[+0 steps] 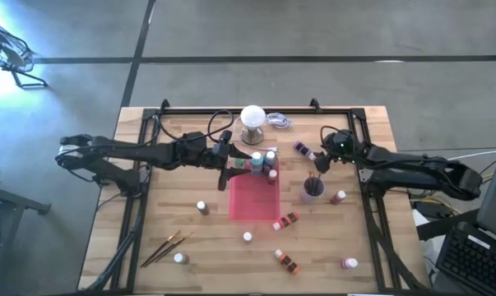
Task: Pick & Place Paint Supplies
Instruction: Put the small purple paint bottle into the red bin
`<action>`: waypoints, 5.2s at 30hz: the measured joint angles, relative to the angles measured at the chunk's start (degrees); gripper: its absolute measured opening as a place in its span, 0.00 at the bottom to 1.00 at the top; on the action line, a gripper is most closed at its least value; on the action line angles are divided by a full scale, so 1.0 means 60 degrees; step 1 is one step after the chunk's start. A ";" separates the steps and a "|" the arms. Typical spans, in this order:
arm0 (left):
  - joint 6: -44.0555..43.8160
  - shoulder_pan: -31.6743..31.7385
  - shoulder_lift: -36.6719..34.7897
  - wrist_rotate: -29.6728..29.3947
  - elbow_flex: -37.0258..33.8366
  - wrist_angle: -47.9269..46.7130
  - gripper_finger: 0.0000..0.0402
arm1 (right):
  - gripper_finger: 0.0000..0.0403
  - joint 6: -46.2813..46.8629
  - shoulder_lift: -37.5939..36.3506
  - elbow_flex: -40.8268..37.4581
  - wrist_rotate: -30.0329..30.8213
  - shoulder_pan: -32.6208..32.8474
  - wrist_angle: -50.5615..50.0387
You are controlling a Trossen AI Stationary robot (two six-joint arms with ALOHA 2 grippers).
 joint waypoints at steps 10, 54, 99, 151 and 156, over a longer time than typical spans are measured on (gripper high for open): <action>-0.0001 -0.0003 0.0003 0.0000 0.0000 0.0000 0.52 | 0.69 -0.0155 0.1159 0.0173 -0.0232 0.0011 0.0797; -0.0001 0.0000 0.0000 0.0000 0.0000 0.0000 0.52 | 0.45 -0.1011 0.2714 0.0046 -0.1751 0.0036 0.1992; -0.0002 0.0000 0.0000 0.0000 0.0000 -0.0004 0.52 | 0.38 -0.3674 0.5328 0.2281 -0.0867 -0.0029 0.1048; 0.0000 -0.0003 0.0003 0.0000 0.0000 -0.0004 0.52 | 0.27 -0.3525 -0.0082 0.7345 -0.0969 0.1256 -0.5615; -0.0004 -0.0003 0.0001 0.0000 0.0000 -0.0004 0.52 | 0.27 -0.3812 0.0280 0.8904 -0.0784 0.2646 -0.6680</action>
